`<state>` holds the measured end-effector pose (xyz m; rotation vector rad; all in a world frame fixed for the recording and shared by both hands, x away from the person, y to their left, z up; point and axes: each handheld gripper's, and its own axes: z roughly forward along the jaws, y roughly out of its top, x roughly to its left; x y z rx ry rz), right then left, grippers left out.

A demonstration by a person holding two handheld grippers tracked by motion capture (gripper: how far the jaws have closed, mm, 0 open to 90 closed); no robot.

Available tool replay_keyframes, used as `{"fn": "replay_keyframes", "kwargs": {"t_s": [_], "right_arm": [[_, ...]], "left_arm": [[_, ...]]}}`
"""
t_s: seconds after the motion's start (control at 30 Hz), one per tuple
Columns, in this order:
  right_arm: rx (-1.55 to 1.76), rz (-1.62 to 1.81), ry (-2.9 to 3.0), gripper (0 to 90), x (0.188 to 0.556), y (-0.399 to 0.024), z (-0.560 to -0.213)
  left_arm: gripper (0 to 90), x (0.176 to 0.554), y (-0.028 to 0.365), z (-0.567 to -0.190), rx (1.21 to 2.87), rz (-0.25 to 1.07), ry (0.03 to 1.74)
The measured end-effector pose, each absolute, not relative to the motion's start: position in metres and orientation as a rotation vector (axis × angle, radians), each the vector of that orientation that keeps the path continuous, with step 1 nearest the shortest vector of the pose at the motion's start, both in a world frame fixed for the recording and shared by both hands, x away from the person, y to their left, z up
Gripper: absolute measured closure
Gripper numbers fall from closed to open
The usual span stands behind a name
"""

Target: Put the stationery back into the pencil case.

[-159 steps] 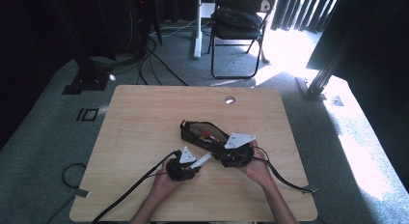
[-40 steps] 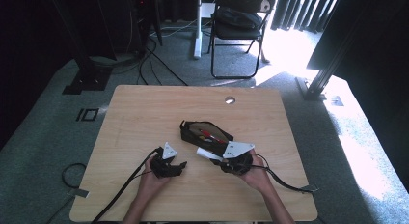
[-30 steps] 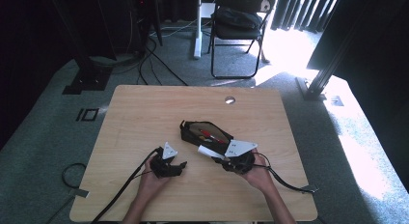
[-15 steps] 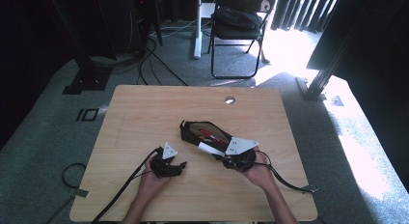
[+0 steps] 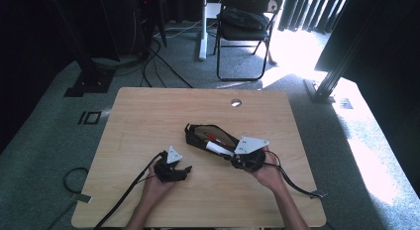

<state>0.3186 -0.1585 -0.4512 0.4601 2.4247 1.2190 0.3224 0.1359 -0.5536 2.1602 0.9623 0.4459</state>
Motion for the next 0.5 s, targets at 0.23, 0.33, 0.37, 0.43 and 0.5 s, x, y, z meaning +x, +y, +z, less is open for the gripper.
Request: {"fn": "replay_keyframes", "kwargs": {"t_s": [0.23, 0.33, 0.37, 0.43, 0.5], "right_arm": [[0.475, 1.221, 2.418, 71.0, 0.3232, -0.1606, -0.4494], [0.485, 1.225, 2.416, 71.1, 0.3252, -0.161, -0.4488], [0.484, 1.225, 2.415, 71.0, 0.3257, -0.1611, -0.4487], [0.484, 1.222, 2.415, 71.1, 0.3272, -0.1618, -0.4484], [0.488, 1.223, 2.414, 71.0, 0.3287, -0.1622, -0.4481]], "left_arm": [[35.8, 0.3224, 0.1358, -0.5536, 2.16, 0.447, 0.964], [35.8, 0.3224, 0.1358, -0.5536, 2.16, 0.447, 0.963], [35.8, 0.3224, 0.1358, -0.5536, 2.16, 0.447, 0.963], [35.8, 0.3223, 0.1358, -0.5536, 2.16, 0.447, 0.964], [35.8, 0.3223, 0.1357, -0.5536, 2.159, 0.447, 0.964]]}}
